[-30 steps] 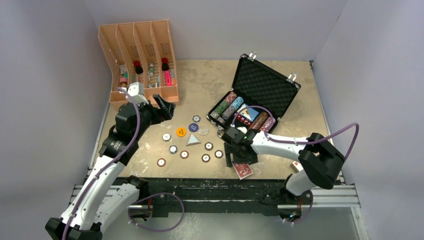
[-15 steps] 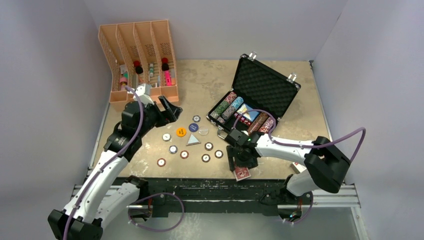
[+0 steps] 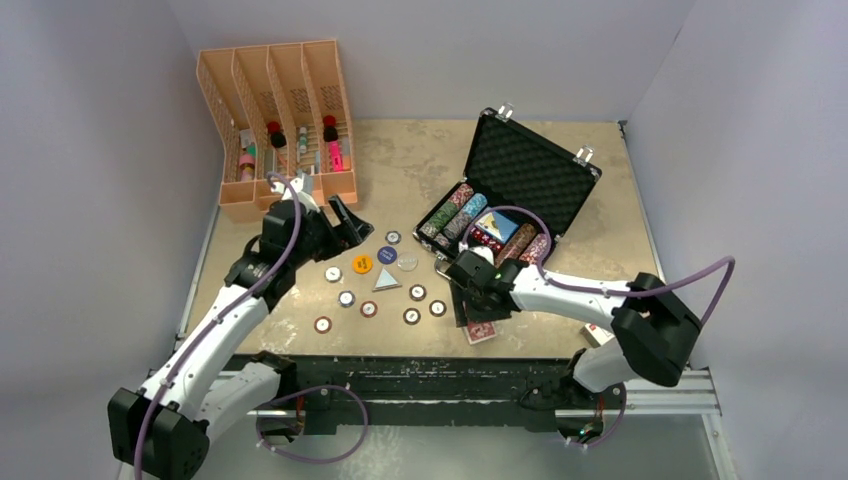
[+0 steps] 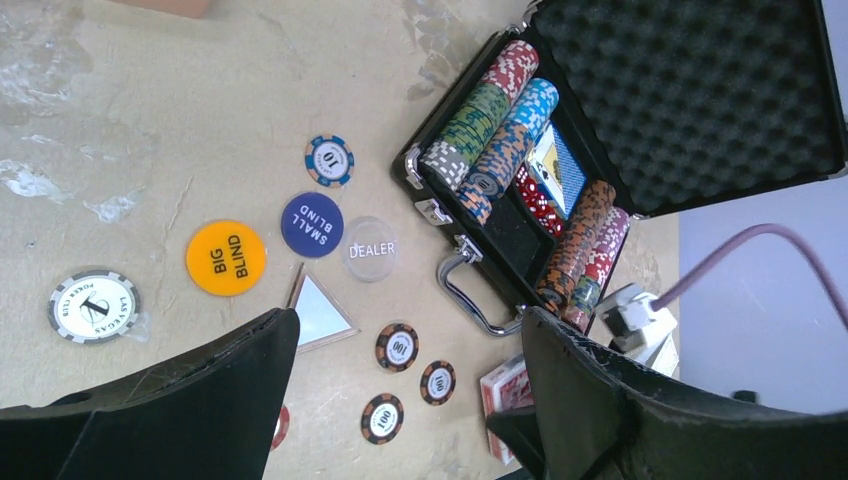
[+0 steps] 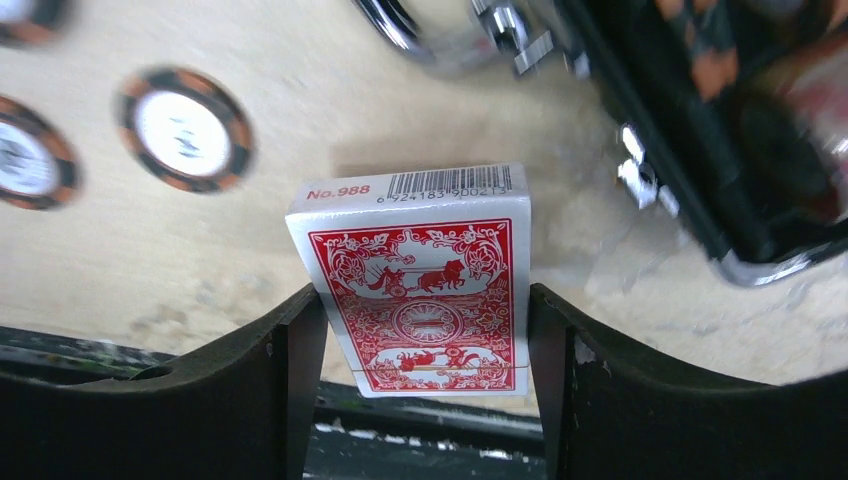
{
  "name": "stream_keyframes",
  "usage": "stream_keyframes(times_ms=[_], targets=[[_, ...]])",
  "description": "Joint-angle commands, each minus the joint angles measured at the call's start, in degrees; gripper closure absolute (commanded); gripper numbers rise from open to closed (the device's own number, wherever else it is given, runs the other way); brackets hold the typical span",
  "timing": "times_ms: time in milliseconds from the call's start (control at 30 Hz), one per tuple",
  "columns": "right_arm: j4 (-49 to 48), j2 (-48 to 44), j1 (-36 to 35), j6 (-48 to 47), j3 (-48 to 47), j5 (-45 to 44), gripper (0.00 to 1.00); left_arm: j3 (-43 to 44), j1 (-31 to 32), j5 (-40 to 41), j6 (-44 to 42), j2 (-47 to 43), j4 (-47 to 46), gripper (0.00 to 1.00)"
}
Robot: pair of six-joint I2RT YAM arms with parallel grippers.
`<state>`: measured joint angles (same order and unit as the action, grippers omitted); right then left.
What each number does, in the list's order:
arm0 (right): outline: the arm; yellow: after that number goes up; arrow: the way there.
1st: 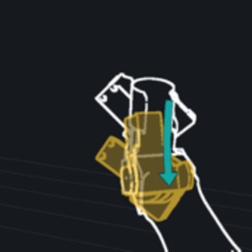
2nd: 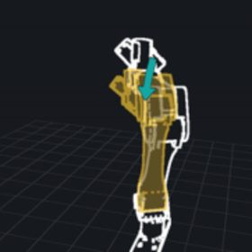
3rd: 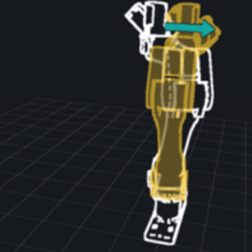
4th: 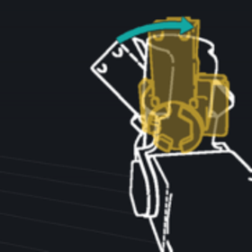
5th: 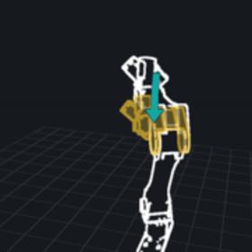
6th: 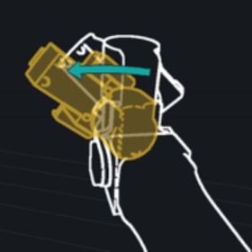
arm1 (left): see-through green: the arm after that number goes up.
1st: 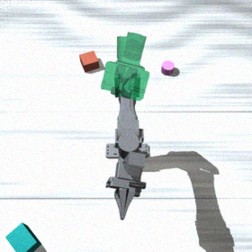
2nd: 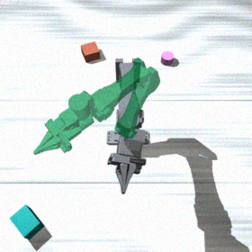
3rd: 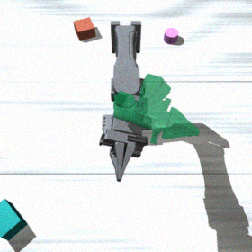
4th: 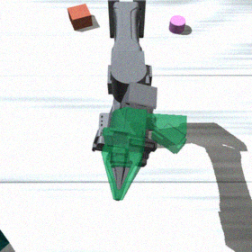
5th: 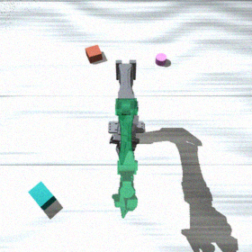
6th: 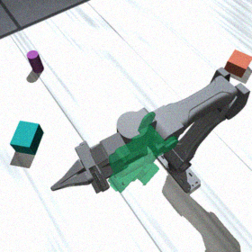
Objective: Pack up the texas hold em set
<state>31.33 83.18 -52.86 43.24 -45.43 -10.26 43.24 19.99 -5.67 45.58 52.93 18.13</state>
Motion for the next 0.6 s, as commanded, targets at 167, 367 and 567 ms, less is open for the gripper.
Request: stream_keyframes(times_ms=[167, 367, 567], targets=[[-24.8, -8.0, 0.2, -22.8, -7.0, -2.2, 0.45, 1.9, -0.3, -7.1, 2.6, 4.2, -4.9, 0.20], [-37.8, -8.6, 0.3, -33.3, -8.0, 8.3, 0.46, 1.7, -0.3, -16.3, 1.4, 6.7, -6.8, 0.21], [-39.7, -6.2, 0.3, -38.7, -9.5, 15.1, 0.47, -1.9, 0.1, -24.4, 4.3, 6.9, -14.4, 0.15]])
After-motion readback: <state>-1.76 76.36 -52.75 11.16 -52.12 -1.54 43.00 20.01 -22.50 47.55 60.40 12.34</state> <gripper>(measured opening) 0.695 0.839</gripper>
